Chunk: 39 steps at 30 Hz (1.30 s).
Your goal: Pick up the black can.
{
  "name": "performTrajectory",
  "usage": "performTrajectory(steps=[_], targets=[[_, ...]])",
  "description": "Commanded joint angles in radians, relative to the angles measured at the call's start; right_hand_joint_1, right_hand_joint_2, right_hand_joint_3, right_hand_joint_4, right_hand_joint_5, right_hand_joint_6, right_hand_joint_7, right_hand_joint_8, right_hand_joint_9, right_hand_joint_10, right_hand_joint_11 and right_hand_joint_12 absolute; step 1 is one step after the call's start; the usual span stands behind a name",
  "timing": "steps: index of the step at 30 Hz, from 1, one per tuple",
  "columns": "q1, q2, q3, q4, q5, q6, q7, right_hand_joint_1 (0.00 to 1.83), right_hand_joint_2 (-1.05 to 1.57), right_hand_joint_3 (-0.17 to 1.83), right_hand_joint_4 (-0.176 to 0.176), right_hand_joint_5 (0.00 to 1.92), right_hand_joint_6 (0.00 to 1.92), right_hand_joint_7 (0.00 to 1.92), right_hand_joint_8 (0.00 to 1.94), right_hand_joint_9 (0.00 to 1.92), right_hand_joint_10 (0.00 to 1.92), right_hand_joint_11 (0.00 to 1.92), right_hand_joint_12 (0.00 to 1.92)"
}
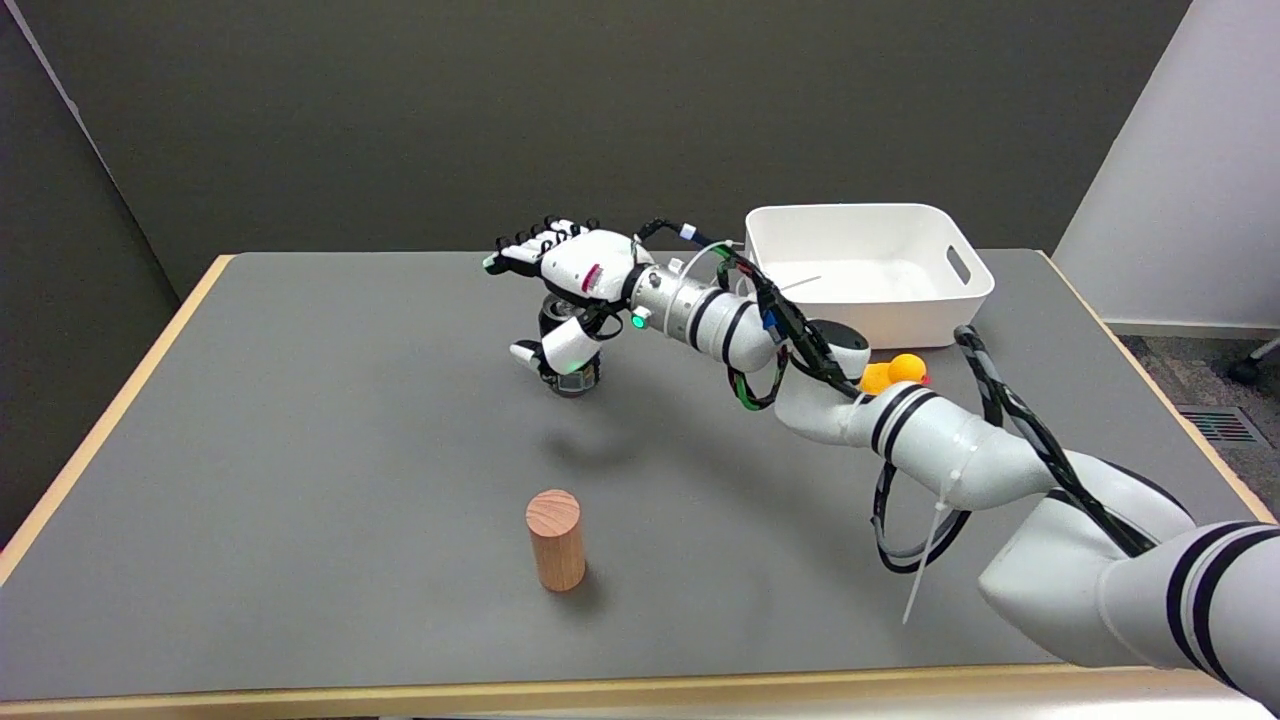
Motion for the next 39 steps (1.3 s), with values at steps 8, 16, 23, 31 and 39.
performTrajectory(steps=[8,16,23,31,39], targets=[[-0.026,0.021,-0.006,-0.035,-0.043,-0.052,0.011,0.43,0.61,0.99,0.043,0.16,0.44,0.25,0.35,0.16,0.64,0.0,0.98],[-0.022,0.021,-0.001,-0.051,-0.041,-0.052,0.011,0.48,0.65,0.91,0.035,0.23,0.44,0.36,0.38,0.26,0.7,0.03,1.13],[-0.022,0.021,0.001,-0.049,-0.041,-0.035,0.011,0.59,0.75,0.86,0.054,0.43,0.95,0.68,1.05,0.63,1.2,0.3,1.61],[-0.028,0.021,0.001,-0.042,-0.039,-0.024,0.011,0.69,0.77,0.78,0.022,0.57,1.59,0.53,1.94,0.71,1.92,0.0,1.92],[-0.026,0.025,0.049,-0.009,-0.049,-0.013,0.002,0.76,0.73,0.73,0.018,0.59,1.84,0.61,1.94,0.83,1.92,0.08,1.92]])
